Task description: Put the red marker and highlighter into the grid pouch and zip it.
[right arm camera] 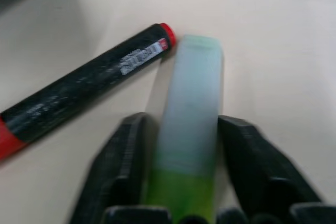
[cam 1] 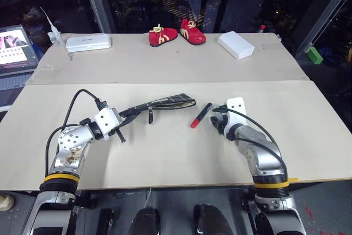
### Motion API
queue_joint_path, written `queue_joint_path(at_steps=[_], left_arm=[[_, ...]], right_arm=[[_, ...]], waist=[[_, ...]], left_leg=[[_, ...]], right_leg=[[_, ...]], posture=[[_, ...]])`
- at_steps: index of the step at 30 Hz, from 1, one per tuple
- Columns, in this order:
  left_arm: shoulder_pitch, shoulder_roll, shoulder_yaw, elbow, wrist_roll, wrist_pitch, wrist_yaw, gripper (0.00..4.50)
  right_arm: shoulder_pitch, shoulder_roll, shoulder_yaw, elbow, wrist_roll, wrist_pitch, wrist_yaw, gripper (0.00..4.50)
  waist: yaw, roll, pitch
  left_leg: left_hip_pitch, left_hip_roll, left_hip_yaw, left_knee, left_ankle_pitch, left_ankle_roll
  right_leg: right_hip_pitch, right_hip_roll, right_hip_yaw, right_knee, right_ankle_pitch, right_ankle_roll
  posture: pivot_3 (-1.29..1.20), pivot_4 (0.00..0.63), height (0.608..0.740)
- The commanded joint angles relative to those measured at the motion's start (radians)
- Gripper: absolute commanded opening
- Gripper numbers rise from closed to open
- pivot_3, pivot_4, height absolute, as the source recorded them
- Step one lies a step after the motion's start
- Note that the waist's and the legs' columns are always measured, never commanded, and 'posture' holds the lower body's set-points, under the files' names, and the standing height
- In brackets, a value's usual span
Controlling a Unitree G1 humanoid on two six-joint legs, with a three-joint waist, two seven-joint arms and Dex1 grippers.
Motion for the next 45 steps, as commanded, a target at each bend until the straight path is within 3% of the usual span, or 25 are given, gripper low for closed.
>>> queue_joint_path(at_steps=[1, 18, 22, 27, 33, 45], left_arm=[[-0.022, 0.009, 0.017, -0.029, -0.015, -0.004, 0.005, 0.0], [-0.042, 0.01, 0.015, -0.006, -0.013, -0.008, -0.008, 0.0], [-0.047, 0.011, 0.012, -0.003, -0.011, -0.01, -0.012, 0.0], [-0.051, 0.014, 0.012, 0.0, -0.01, -0.009, -0.018, 0.0], [-0.048, 0.015, 0.013, 0.0, -0.011, -0.01, -0.02, 0.0], [-0.033, 0.012, 0.009, -0.018, -0.011, -0.01, -0.02, 0.0]], right_arm=[[-0.004, -0.007, -0.02, 0.004, 0.004, -0.006, -0.01, 1.08], [-0.045, -0.026, -0.077, -0.061, 0.034, -0.011, -0.01, 1.08], [-0.051, -0.134, -0.023, -0.165, 0.088, -0.117, 0.185, 1.08], [-0.014, -0.362, 0.021, -0.35, 0.19, -0.248, 0.522, 1.08], [-0.036, -0.544, 0.117, -0.34, 0.124, -0.313, 0.662, 1.08], [-0.125, -0.486, 0.24, -0.195, 0.027, -0.292, 0.618, 1.08]], waist=[[0.0, 0.0, 0.0], [-0.002, 0.0, 0.0], [-0.001, 0.0, 0.0], [0.001, 0.0, 0.0], [0.002, 0.0, 0.0], [0.005, 0.0, 0.0]], left_leg=[[0.0, 0.0, 0.0, 0.0, 0.0, 0.0], [0.0, 0.0, -0.001, 0.0, 0.0, 0.0], [-0.001, 0.0, -0.002, 0.0, 0.0, 0.0], [-0.002, 0.0, -0.004, 0.0, -0.001, 0.002], [0.001, -0.001, -0.003, 0.0, -0.001, 0.002], [0.002, -0.001, 0.001, 0.0, -0.001, 0.002]], right_leg=[[0.0, 0.0, 0.0, 0.0, 0.0, 0.0], [0.0, 0.0, 0.0, 0.0, 0.0, 0.0], [-0.001, 0.0, 0.0, 0.0, 0.0, 0.0], [-0.001, 0.0, 0.0, -0.002, 0.0, 0.001], [0.003, 0.0, 0.0, -0.002, 0.0, 0.001], [0.003, 0.0, -0.001, -0.002, 0.0, 0.001]], posture=[[0.0, 0.15, 0.74], [0.0, 0.15, 0.74], [0.0, 0.15, 0.74], [0.0, 0.15, 0.74], [0.0, 0.15, 0.74], [0.0, 0.15, 0.74]])
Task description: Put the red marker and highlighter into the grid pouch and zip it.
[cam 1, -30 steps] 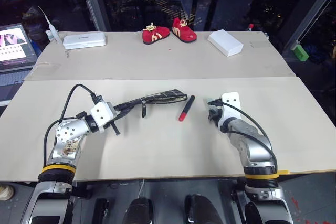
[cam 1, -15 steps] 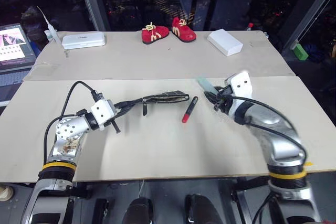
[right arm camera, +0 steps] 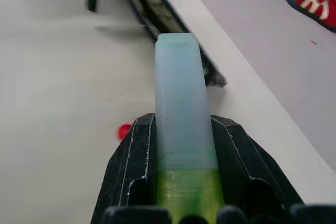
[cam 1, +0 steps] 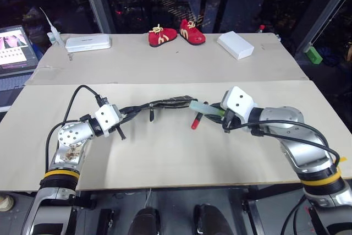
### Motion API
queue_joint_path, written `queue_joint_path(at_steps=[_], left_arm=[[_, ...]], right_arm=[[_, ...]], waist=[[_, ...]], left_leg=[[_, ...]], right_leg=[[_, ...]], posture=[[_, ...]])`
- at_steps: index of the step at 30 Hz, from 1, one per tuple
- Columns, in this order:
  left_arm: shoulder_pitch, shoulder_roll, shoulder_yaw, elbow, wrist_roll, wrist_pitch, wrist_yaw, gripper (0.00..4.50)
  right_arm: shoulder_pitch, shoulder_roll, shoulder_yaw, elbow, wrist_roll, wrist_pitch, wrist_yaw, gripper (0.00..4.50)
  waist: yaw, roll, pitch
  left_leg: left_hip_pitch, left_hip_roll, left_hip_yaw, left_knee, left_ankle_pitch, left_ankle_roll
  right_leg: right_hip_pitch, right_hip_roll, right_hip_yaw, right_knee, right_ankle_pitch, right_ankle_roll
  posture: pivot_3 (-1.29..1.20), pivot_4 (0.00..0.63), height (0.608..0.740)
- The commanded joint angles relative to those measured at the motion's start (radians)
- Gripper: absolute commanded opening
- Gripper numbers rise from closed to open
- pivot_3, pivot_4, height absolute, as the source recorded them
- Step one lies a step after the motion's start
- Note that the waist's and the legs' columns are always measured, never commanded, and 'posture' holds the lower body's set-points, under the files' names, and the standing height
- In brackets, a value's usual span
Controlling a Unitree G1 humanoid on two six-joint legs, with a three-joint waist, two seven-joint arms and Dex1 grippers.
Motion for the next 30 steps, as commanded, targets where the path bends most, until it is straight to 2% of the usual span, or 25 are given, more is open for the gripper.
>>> queue_joint_path(at_steps=[1, 15, 30], left_arm=[[-0.002, 0.008, 0.01, -0.024, -0.011, -0.011, 0.0, 0.0], [-0.004, 0.003, 0.001, -0.013, -0.002, -0.025, -0.003, 0.0], [-0.007, 0.001, -0.005, 0.006, 0.002, -0.047, -0.02, 0.0]], right_arm=[[-0.033, 0.012, 0.0, 0.011, -0.017, -0.007, -0.004, 1.08], [-0.131, 0.095, 0.081, 0.119, -0.087, -0.037, 0.001, 1.08], [-0.267, 0.238, 0.232, 0.301, -0.261, -0.138, -0.017, 1.08]], waist=[[0.001, 0.0, 0.0], [-0.002, 0.0, 0.0], [-0.003, 0.0, 0.0]], left_leg=[[0.0, 0.0, 0.0, 0.0, 0.0, 0.0], [-0.001, 0.0, 0.0, 0.0, 0.0, 0.0], [-0.001, 0.0, 0.001, 0.0, 0.0, 0.0]], right_leg=[[0.0, 0.0, 0.0, 0.0, 0.0, 0.0], [0.0, 0.0, -0.001, 0.0, 0.0, 0.0], [-0.001, 0.0, -0.001, 0.001, 0.0, 0.0]], posture=[[0.0, 0.15, 0.74], [0.0, 0.15, 0.74], [0.0, 0.15, 0.74]])
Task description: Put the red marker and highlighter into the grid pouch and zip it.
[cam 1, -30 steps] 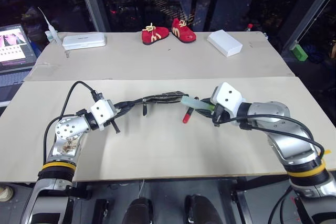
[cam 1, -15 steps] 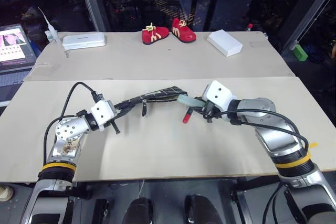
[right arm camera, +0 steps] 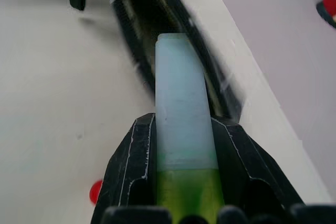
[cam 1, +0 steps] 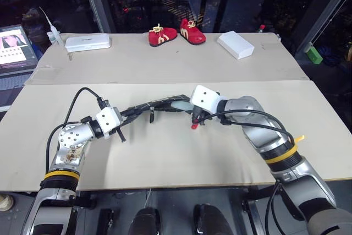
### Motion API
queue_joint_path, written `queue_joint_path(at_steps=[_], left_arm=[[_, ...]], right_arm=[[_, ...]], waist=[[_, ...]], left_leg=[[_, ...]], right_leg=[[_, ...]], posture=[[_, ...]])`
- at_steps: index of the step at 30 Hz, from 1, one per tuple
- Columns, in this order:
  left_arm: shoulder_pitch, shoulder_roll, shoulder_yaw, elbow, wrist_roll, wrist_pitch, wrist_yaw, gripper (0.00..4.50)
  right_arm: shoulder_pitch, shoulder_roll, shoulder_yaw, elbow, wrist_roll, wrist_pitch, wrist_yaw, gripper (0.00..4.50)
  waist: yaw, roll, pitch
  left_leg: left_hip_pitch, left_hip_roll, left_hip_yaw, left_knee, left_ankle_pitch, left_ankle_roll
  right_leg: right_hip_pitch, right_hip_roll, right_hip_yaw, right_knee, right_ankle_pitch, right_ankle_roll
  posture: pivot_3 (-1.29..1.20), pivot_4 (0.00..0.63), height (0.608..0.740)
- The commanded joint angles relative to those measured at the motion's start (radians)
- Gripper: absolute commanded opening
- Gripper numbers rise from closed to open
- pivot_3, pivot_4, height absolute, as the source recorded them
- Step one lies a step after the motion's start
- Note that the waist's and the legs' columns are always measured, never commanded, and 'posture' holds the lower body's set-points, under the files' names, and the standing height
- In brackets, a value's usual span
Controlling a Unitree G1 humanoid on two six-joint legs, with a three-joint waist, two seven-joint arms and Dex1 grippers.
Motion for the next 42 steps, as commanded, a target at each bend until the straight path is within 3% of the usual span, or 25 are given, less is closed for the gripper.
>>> queue_joint_path(at_steps=[1, 16, 18, 25, 32, 36, 42], left_arm=[[-0.011, 0.003, 0.003, -0.012, -0.005, -0.024, -0.001, 0.0], [0.004, -0.001, 0.003, -0.054, -0.02, -0.002, 0.001, 0.0], [0.01, -0.001, 0.005, -0.059, -0.021, -0.002, 0.003, 0.0], [0.016, -0.007, 0.006, -0.06, -0.017, 0.002, 0.012, 0.0], [0.017, -0.012, 0.005, -0.07, -0.013, 0.012, 0.022, 0.0], [0.027, -0.009, 0.008, -0.084, -0.012, 0.019, 0.031, 0.0], [0.058, 0.004, 0.021, -0.145, -0.014, 0.06, 0.06, 0.0]], right_arm=[[-0.029, 0.034, 0.002, 0.008, -0.022, -0.032, -0.015, 1.08], [-0.087, 0.18, 0.099, 0.173, -0.125, -0.256, -0.024, 1.08], [-0.084, 0.181, 0.081, 0.175, -0.118, -0.252, -0.019, 2.09], [-0.072, 0.142, -0.022, 0.145, -0.058, -0.205, 0.016, 4.35], [0.023, 0.051, -0.237, -0.111, 0.238, 0.069, 0.18, 4.35], [0.1, 0.019, -0.357, -0.249, 0.385, 0.257, 0.17, 4.35], [0.154, 0.176, -0.469, -0.221, 0.286, 0.473, -0.266, 4.35]], waist=[[0.001, 0.0, 0.0], [-0.002, 0.0, 0.0], [0.0, 0.0, 0.0], [0.001, 0.0, 0.0], [0.004, 0.0, 0.0], [0.003, 0.0, 0.0], [-0.001, 0.0, 0.0]], left_leg=[[0.0, 0.0, 0.0, 0.0, 0.0, 0.0], [0.0, 0.0, 0.0, 0.0, 0.0, 0.0], [-0.001, 0.0, 0.0, 0.0, 0.0, 0.0], [-0.001, 0.0, 0.0, 0.0, 0.0, 0.0], [-0.002, 0.0, -0.001, 0.0, 0.0, 0.0], [-0.002, 0.001, -0.002, 0.0, 0.0, 0.0], [0.004, 0.001, -0.002, 0.0, 0.0, -0.001]], right_leg=[[0.0, 0.0, 0.0, 0.0, 0.0, 0.0], [0.0, 0.0, -0.001, 0.002, 0.0, 0.0], [0.0, 0.0, -0.001, 0.002, 0.0, 0.0], [0.0, 0.0, -0.001, 0.002, 0.0, 0.0], [0.0, 0.0, -0.002, 0.002, 0.0, 0.0], [0.0, 0.0, -0.002, 0.001, 0.0, 0.0], [0.003, 0.0, -0.001, 0.002, 0.0, -0.001]], posture=[[0.0, 0.15, 0.74], [0.0, 0.15, 0.74], [0.0, 0.15, 0.74], [0.0, 0.15, 0.74], [0.0, 0.15, 0.74], [0.0, 0.15, 0.74], [0.0, 0.15, 0.74]])
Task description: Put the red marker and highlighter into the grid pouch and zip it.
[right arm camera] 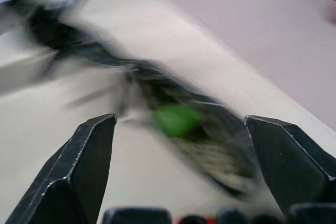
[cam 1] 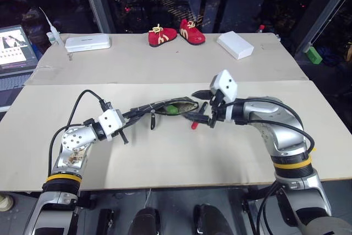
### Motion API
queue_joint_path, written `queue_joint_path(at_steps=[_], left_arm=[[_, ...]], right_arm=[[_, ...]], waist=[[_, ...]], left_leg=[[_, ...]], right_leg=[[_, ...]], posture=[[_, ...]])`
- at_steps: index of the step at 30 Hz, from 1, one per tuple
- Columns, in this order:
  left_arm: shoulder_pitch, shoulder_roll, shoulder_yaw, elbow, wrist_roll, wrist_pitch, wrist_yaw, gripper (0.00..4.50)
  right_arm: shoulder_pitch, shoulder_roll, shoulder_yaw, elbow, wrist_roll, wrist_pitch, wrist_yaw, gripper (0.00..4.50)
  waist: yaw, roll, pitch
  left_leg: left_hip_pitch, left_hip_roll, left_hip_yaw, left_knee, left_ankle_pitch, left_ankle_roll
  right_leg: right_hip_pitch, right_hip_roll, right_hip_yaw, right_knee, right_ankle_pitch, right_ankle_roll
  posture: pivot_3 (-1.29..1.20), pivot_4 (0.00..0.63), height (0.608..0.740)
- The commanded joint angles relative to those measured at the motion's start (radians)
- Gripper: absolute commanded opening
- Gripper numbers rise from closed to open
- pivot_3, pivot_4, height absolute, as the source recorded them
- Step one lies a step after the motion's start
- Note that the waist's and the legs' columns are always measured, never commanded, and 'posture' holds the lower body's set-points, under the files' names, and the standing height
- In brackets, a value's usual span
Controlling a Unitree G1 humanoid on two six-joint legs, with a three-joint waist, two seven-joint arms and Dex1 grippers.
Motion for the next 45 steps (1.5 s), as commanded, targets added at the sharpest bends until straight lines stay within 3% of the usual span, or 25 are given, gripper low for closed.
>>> queue_joint_path(at_steps=[1, 5, 11, 14, 17, 19, 23, 29, 35, 45], left_arm=[[0.006, 0.017, 0.024, -0.067, -0.014, 0.019, 0.02, 0.0], [0.008, 0.021, 0.025, -0.087, -0.013, 0.038, 0.025, 0.0], [0.001, 0.025, 0.029, -0.075, -0.008, 0.038, 0.035, 0.0], [0.003, 0.025, 0.03, -0.07, -0.002, 0.031, 0.046, 0.0], [0.009, 0.025, 0.034, -0.068, 0.002, 0.029, 0.059, 0.0], [0.015, 0.029, 0.036, -0.06, 0.008, 0.022, 0.067, 0.0], [0.024, 0.03, 0.038, -0.046, 0.014, 0.012, 0.074, 0.0], [0.022, 0.032, 0.035, -0.029, 0.014, -0.001, 0.076, 0.0], [0.015, 0.035, 0.033, -0.005, 0.013, -0.018, 0.068, 0.0], [0.012, 0.037, 0.032, 0.011, 0.014, -0.036, 0.069, 0.0]], right_arm=[[-0.006, 0.066, -0.034, -0.012, -0.04, 0.07, -0.188, 4.35], [-0.024, 0.123, -0.033, 0.041, -0.085, 0.077, -0.329, 4.35], [-0.052, 0.186, -0.016, 0.089, -0.093, 0.06, -0.412, 4.35], [-0.051, 0.175, 0.017, 0.109, -0.125, 0.026, -0.434, 4.35], [-0.06, 0.159, -0.029, 0.134, -0.115, -0.001, -0.45, 4.35], [-0.075, 0.123, -0.067, 0.109, -0.051, 0.02, -0.379, 4.35], [-0.008, -0.007, -0.047, -0.109, 0.199, 0.117, -0.07, 4.35], [0.034, -0.091, -0.067, -0.138, 0.271, 0.137, -0.024, 4.35], [0.013, -0.1, -0.018, 0.033, 0.112, 0.057, -0.189, 4.35], [-0.008, 0.094, -0.096, 0.094, 0.109, 0.112, -0.404, 4.35]], waist=[[-0.001, 0.0, 0.0], [0.0, 0.0, 0.0], [0.0, 0.0, 0.0], [-0.001, 0.0, 0.0], [-0.001, 0.0, 0.0], [0.0, 0.0, 0.0], [0.003, 0.001, 0.0], [-0.002, 0.0, 0.0], [-0.001, 0.0, 0.0], [0.0, 0.0, 0.0]], left_leg=[[0.0, 0.0, 0.0, 0.0, 0.0, 0.0], [-0.002, 0.0, 0.0, 0.0, 0.0, 0.0], [-0.003, 0.0, 0.001, 0.0, 0.0, 0.0], [-0.003, 0.0, 0.0, 0.0, 0.0, 0.0], [-0.003, 0.0, 0.0, 0.0, 0.0, 0.0], [-0.003, 0.0, 0.0, 0.0, 0.0, 0.0], [-0.005, 0.0, -0.002, 0.0, 0.0, 0.001], [-0.002, 0.0, -0.006, 0.0, -0.001, 0.002], [-0.001, -0.001, -0.004, 0.0, -0.001, 0.002], [-0.004, 0.0, -0.001, 0.0, -0.001, 0.002]], right_leg=[[0.0, 0.0, 0.0, 0.0, 0.0, 0.0], [-0.002, 0.0, 0.001, 0.0, 0.0, 0.0], [-0.002, 0.0, 0.0, -0.001, 0.0, 0.0], [-0.002, 0.0, 0.001, -0.001, 0.0, 0.0], [-0.002, 0.0, 0.0, -0.002, 0.0, 0.0], [-0.002, 0.0, 0.0, -0.002, 0.0, 0.0], [-0.002, -0.001, -0.001, -0.003, 0.0, 0.0], [-0.001, 0.0, 0.0, -0.003, 0.0, 0.001], [0.0, -0.001, 0.001, -0.002, 0.0, 0.001], [-0.003, -0.001, 0.001, -0.002, 0.0, 0.001]], posture=[[0.0, 0.15, 0.74], [0.0, 0.15, 0.74], [0.0, 0.15, 0.74], [0.0, 0.15, 0.74], [0.0, 0.15, 0.74], [0.0, 0.15, 0.74], [0.0, 0.15, 0.74], [0.0, 0.15, 0.74], [0.0, 0.15, 0.74], [0.0, 0.15, 0.74]])
